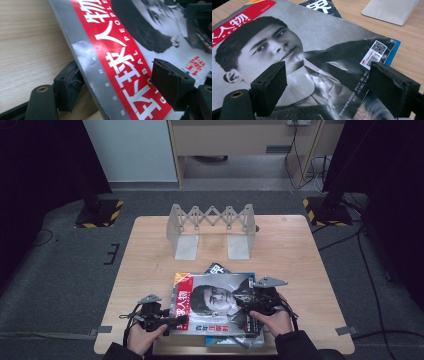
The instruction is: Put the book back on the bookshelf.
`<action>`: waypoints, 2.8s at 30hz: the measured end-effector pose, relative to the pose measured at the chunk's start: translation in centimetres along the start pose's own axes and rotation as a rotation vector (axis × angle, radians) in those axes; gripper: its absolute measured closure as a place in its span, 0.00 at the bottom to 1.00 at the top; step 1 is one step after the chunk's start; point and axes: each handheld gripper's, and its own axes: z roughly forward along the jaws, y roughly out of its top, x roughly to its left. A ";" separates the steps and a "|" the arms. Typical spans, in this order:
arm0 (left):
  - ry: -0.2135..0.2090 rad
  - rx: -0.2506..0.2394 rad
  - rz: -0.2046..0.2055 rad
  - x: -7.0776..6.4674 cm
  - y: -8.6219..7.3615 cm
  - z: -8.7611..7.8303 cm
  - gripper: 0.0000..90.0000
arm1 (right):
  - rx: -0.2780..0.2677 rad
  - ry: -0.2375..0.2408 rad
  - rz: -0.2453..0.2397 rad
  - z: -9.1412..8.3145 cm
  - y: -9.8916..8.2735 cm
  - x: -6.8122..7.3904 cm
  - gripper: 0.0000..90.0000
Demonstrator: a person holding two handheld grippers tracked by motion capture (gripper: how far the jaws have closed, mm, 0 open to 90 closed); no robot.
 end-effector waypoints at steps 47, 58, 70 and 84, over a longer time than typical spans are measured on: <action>-0.158 -0.134 -0.118 -1.8 4.4 -2.8 0.94 | -0.062 -0.027 0.048 -1.2 0.1 -2.0 0.16; -0.195 -0.191 -0.152 -2.0 5.8 -3.8 0.95 | -0.101 -0.114 0.089 -2.9 -0.1 -4.9 0.16; -0.283 -0.304 -0.193 -2.2 8.1 -6.0 0.95 | -0.114 -0.231 0.144 -4.6 -1.0 -8.6 0.14; -0.147 -0.423 -0.086 -3.6 13.8 -8.6 0.95 | -0.068 -0.317 0.159 -4.7 -2.1 -11.0 0.12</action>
